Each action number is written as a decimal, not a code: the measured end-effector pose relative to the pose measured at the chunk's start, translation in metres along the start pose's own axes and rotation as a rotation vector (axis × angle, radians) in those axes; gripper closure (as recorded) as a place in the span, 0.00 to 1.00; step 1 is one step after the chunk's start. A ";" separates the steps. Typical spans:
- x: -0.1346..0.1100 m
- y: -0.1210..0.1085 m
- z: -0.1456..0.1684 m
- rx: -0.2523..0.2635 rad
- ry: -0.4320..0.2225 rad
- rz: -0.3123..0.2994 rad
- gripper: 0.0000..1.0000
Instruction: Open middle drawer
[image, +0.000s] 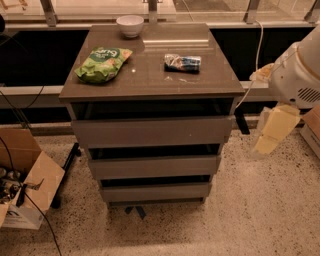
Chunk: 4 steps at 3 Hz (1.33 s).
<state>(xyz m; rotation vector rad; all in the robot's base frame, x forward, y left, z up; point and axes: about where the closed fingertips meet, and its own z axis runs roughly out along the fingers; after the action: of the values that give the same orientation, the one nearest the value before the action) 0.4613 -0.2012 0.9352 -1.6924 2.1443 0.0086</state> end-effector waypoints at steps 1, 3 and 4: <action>0.005 0.007 0.037 -0.005 0.007 -0.008 0.00; 0.026 0.011 0.126 -0.035 -0.073 0.016 0.00; 0.025 0.006 0.130 -0.016 -0.081 0.019 0.00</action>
Offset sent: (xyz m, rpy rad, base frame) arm 0.0231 0.0075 -0.1281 0.1065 0.0224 0.0387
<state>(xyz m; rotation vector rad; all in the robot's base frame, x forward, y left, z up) 0.4913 -0.1902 0.8071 -1.6520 2.1054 0.0981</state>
